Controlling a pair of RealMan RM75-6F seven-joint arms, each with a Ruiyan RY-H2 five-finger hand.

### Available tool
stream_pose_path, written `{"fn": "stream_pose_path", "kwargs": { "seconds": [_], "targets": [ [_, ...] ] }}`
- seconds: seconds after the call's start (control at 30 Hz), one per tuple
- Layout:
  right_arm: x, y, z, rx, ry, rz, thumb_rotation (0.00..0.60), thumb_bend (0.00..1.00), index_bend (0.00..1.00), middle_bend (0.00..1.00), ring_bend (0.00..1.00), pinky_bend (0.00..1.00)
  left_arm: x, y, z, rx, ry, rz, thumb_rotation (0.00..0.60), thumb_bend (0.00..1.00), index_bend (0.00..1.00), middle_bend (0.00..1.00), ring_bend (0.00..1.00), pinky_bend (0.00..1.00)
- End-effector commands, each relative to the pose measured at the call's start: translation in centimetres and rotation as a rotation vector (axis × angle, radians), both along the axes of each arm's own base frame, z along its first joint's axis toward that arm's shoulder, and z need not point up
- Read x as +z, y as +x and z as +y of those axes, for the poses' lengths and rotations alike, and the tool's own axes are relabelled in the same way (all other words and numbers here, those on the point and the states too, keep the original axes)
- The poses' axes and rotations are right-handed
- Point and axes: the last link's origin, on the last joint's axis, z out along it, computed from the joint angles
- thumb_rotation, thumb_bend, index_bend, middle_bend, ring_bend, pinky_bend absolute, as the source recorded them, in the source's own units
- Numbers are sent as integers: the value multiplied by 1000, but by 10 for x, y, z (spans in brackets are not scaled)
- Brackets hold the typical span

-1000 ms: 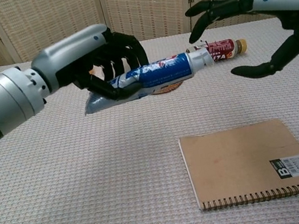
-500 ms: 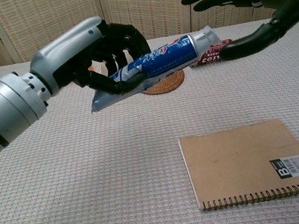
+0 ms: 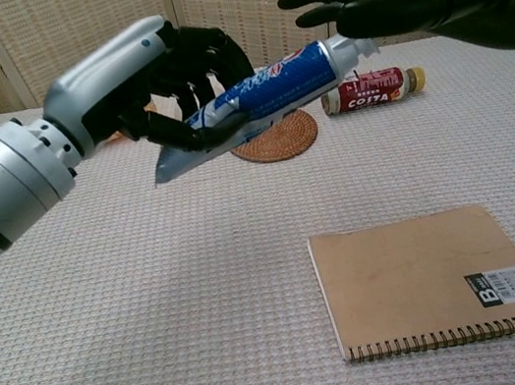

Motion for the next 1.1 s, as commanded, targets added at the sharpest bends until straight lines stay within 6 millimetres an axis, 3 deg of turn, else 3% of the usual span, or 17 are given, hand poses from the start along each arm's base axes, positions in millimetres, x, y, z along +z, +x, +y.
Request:
{"fn": "stream_pose_path", "kwargs": {
  "seconds": [0.03,0.77,1.1],
  "targets": [
    [-3,3,-3,-7,14,-31,400,76,0,0,0,0,1,1,0,-1,2,-7,600,744,735,794,695,644],
    [-30,21,-11,-27,128,-220,395,76,0,0,0,0,2,7,2,-6,5,-47,600,744,736,794,695,644],
    [-17,11,-12,-24,110,-270,396,76,0,0,0,0,1,3,4,-8,9,-40,600,744,735,794,694,644]
  ]
}}
